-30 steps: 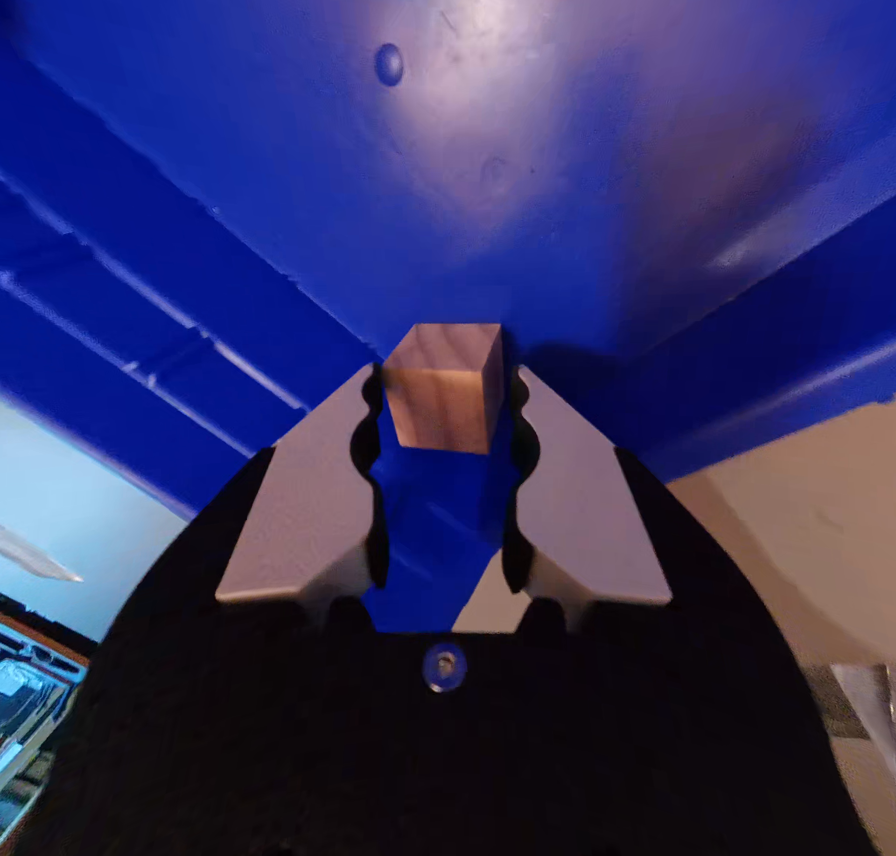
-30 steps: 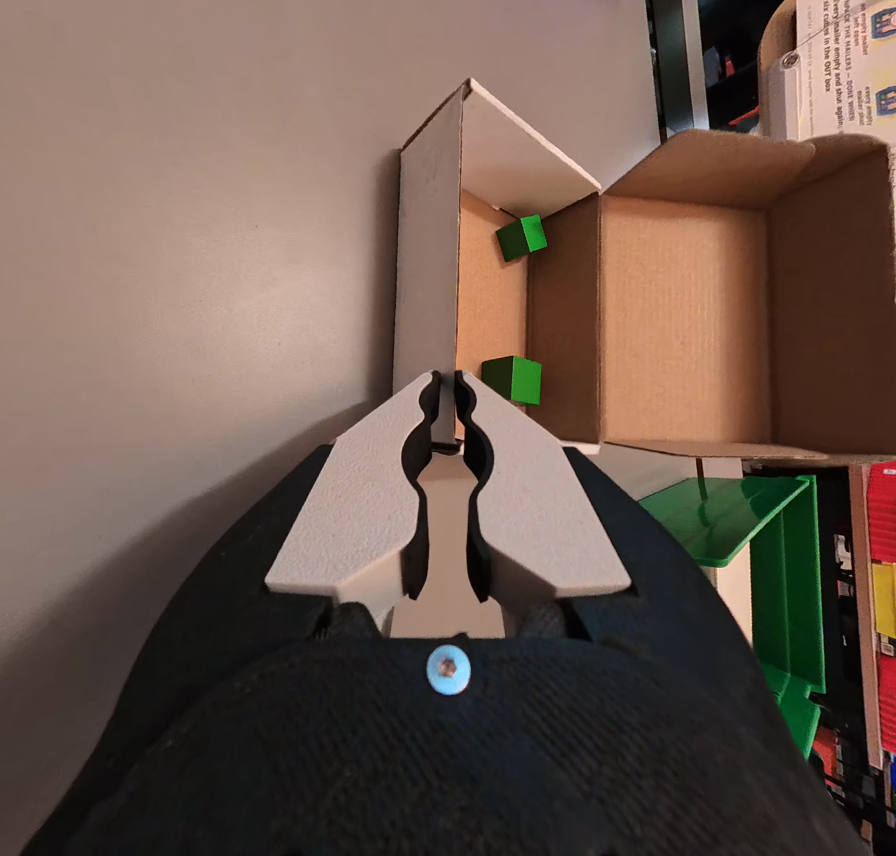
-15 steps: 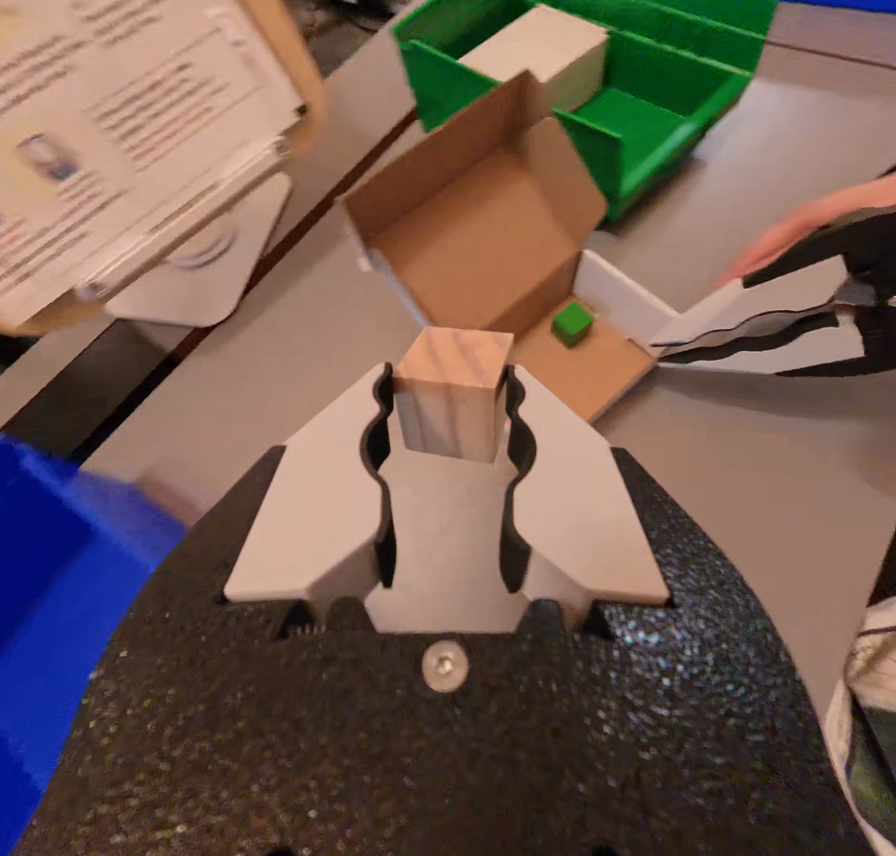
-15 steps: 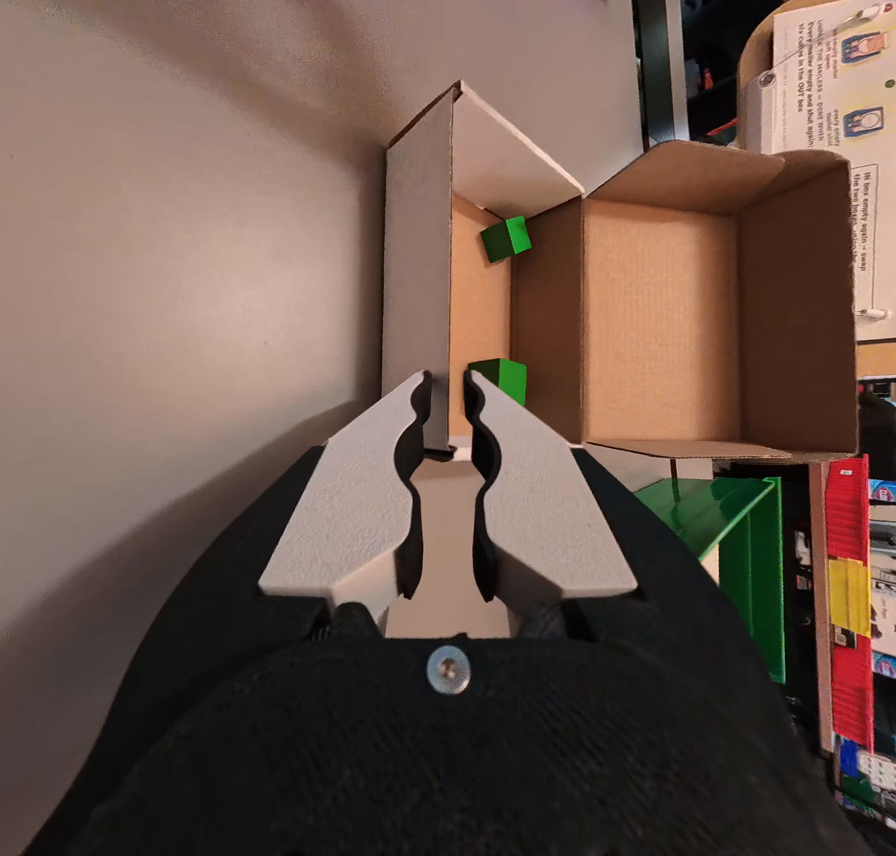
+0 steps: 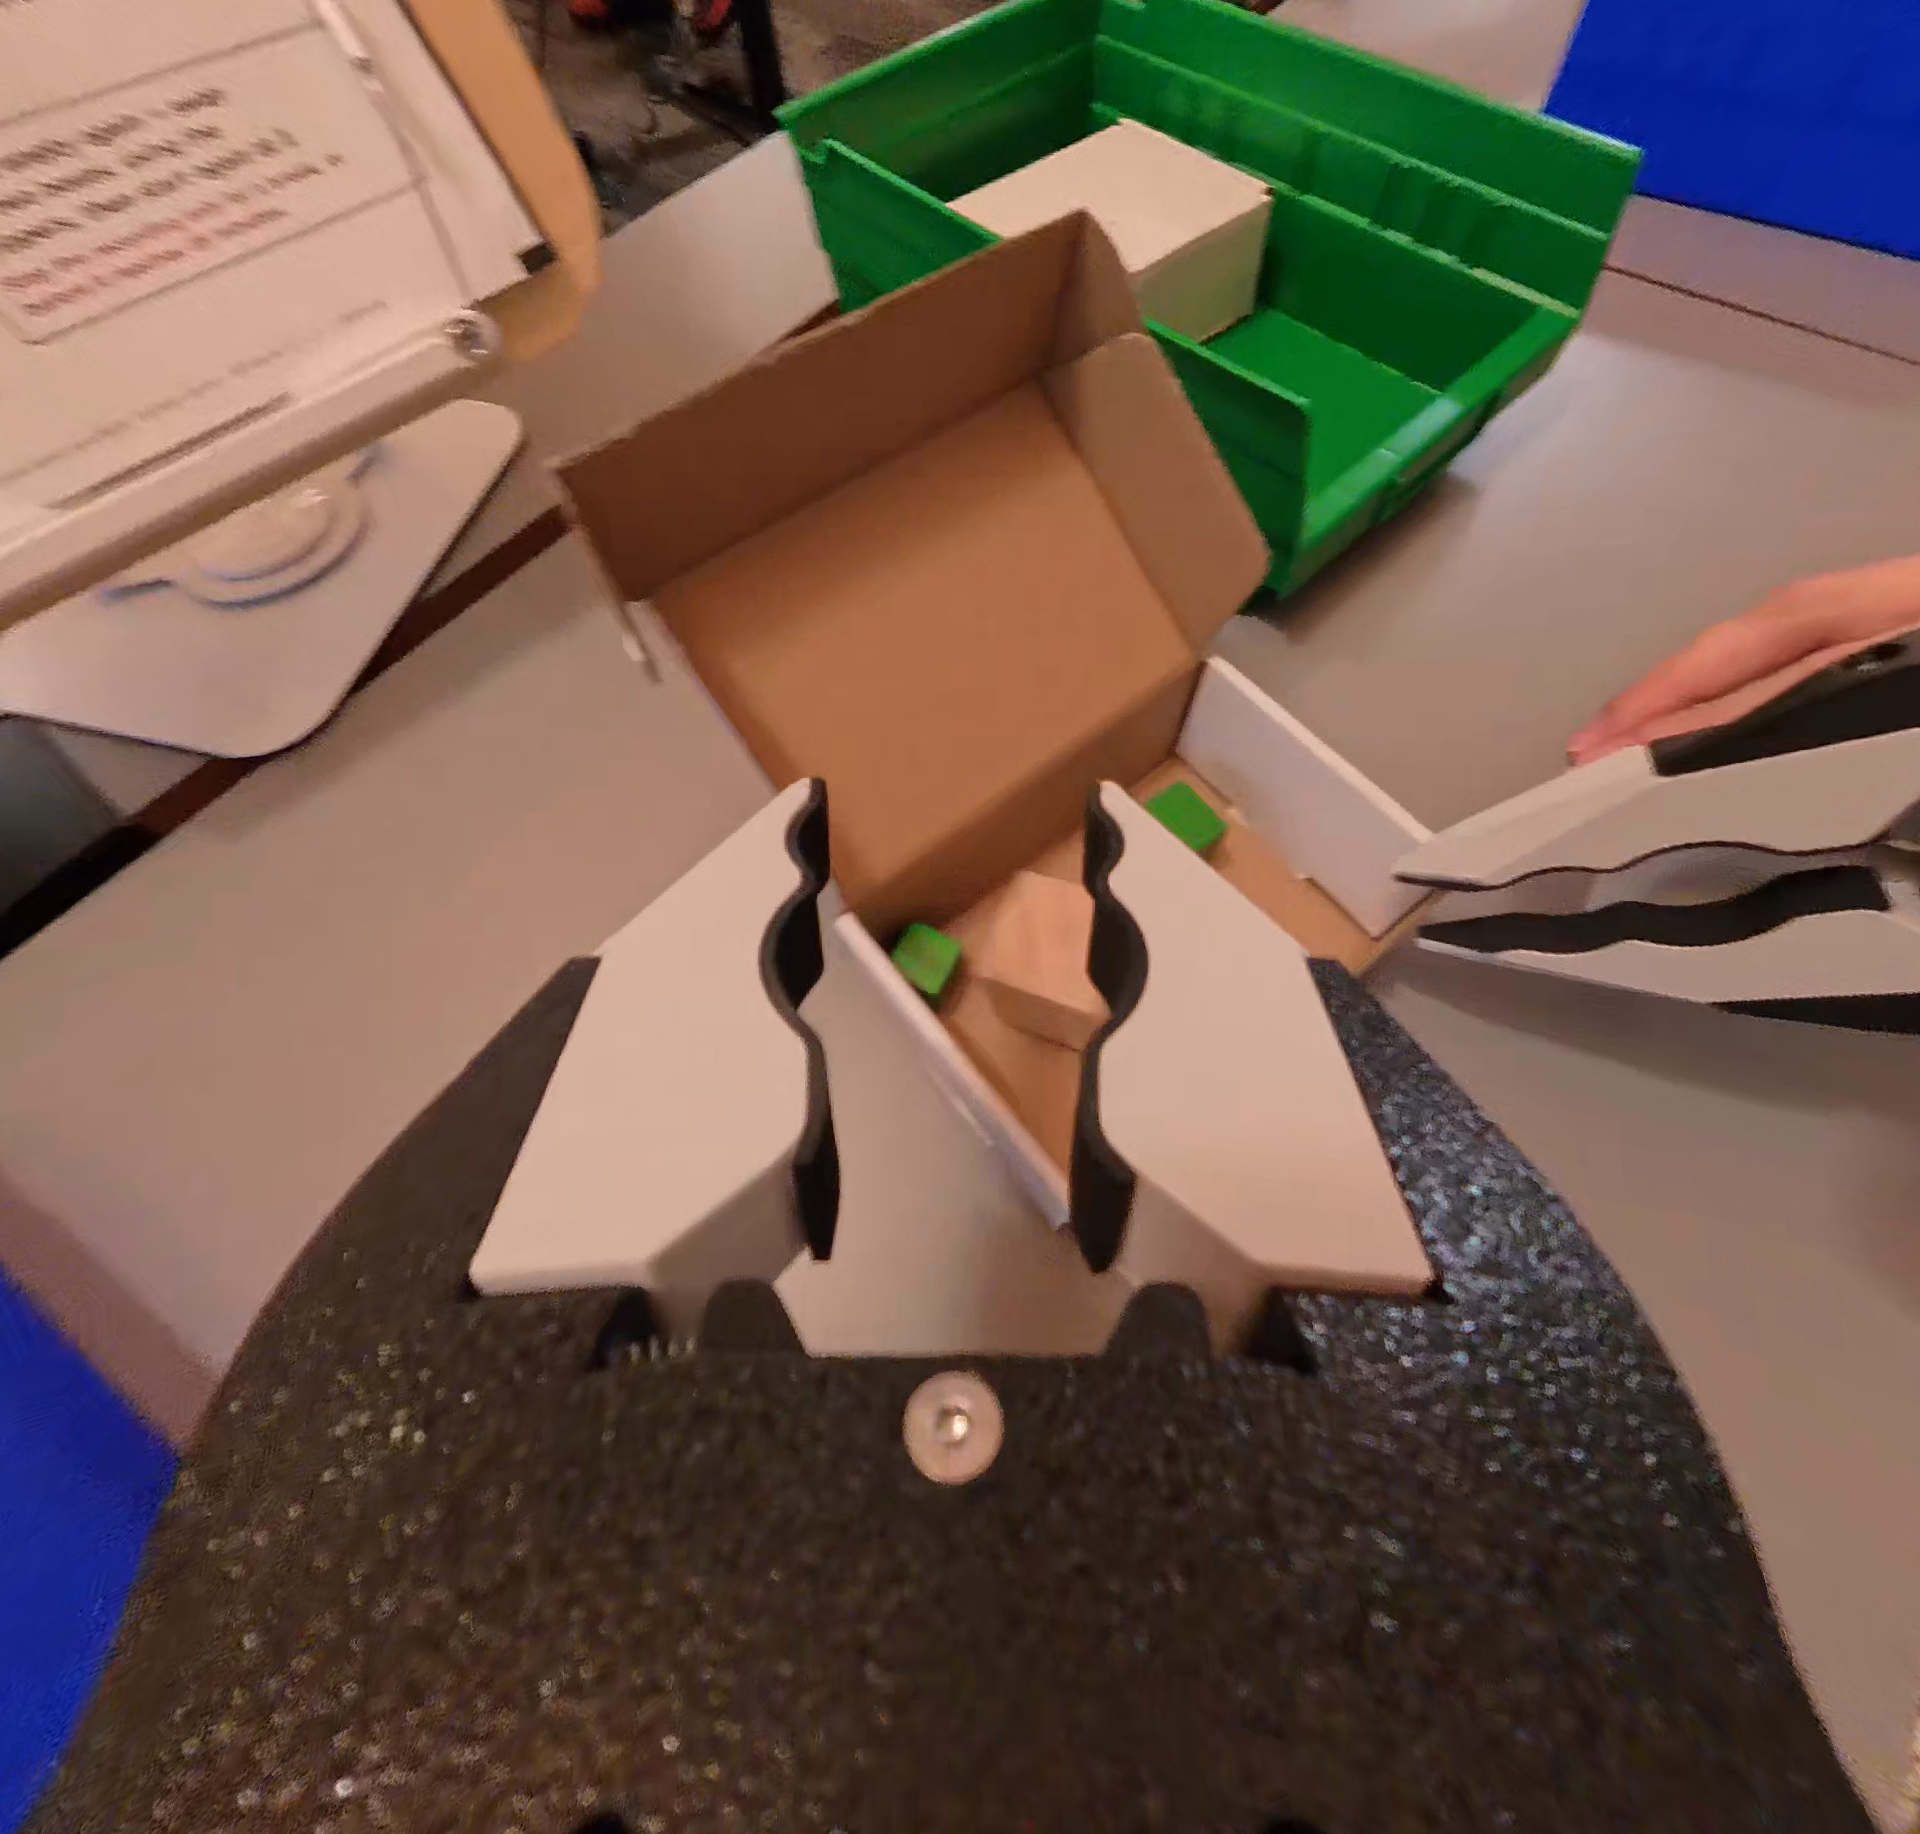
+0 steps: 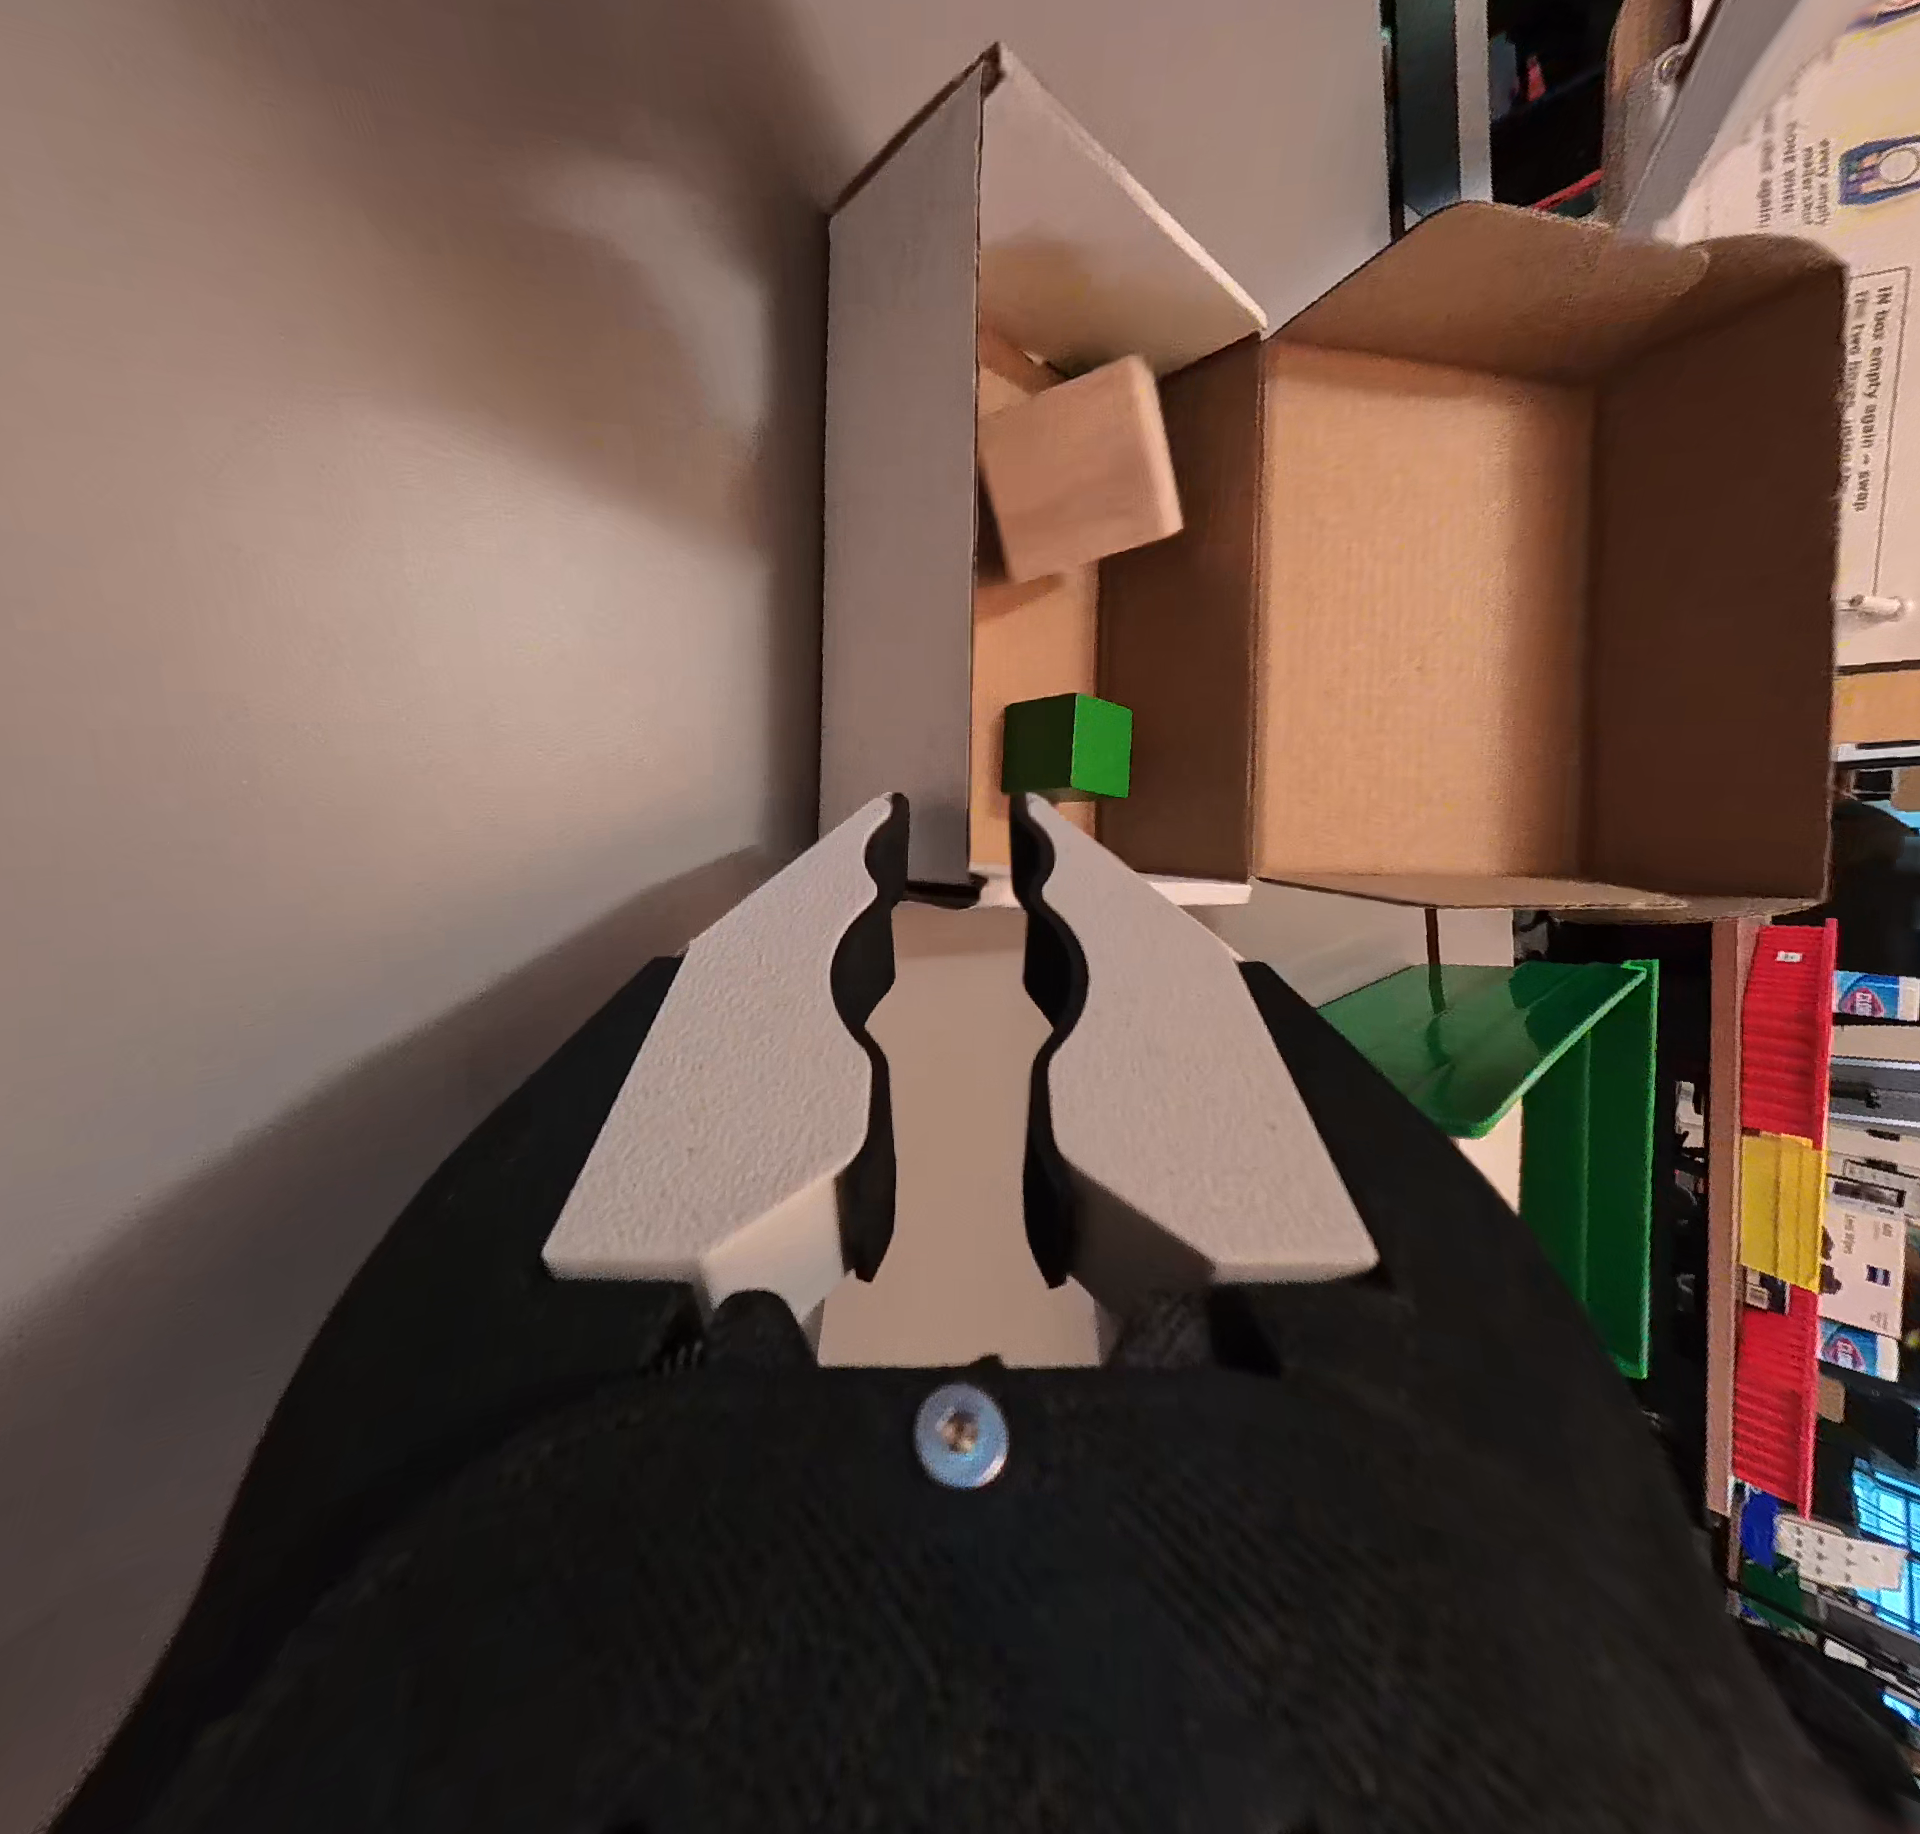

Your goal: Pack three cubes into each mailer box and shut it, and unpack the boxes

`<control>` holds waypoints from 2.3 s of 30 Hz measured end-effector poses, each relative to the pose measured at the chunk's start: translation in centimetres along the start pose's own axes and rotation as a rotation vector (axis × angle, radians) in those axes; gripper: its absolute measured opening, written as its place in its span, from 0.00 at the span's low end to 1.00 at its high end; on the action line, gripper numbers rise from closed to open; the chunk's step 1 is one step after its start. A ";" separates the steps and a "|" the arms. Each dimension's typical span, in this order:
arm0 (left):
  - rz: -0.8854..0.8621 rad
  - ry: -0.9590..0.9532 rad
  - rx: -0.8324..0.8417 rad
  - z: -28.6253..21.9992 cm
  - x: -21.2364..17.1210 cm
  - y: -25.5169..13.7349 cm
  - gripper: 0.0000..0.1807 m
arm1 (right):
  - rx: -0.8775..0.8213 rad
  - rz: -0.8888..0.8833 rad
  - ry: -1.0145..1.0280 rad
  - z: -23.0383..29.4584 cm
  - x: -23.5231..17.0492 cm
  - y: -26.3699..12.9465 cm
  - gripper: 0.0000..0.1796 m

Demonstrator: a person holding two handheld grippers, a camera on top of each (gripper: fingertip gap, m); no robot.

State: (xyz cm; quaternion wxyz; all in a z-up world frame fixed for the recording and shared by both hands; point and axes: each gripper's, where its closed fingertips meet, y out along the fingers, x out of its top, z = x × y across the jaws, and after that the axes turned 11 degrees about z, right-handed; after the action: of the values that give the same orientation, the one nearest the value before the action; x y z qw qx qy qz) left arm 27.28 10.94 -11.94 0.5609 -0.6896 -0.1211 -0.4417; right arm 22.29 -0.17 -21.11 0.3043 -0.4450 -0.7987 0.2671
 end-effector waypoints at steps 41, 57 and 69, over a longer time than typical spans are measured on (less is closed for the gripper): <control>-0.462 -0.032 0.476 -2.5 -4.2 -1.5 0.02 | -0.490 -0.312 1.103 -9.2 -2.0 -2.5 0.01; -0.291 0.065 0.575 -5.0 -7.2 -3.1 0.02 | -0.365 -0.176 0.890 -4.4 -1.1 -5.6 0.03; -0.288 0.006 0.540 -3.7 -6.3 -2.9 0.00 | -0.381 -0.118 0.960 -6.1 -2.7 -4.9 0.00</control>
State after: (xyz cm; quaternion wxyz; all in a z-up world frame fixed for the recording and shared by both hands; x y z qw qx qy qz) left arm 19.94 10.74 -14.77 0.6562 -0.4899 -0.3287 -0.4705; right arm 25.11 -3.83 -14.26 0.5644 -0.5194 -0.6273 -0.1350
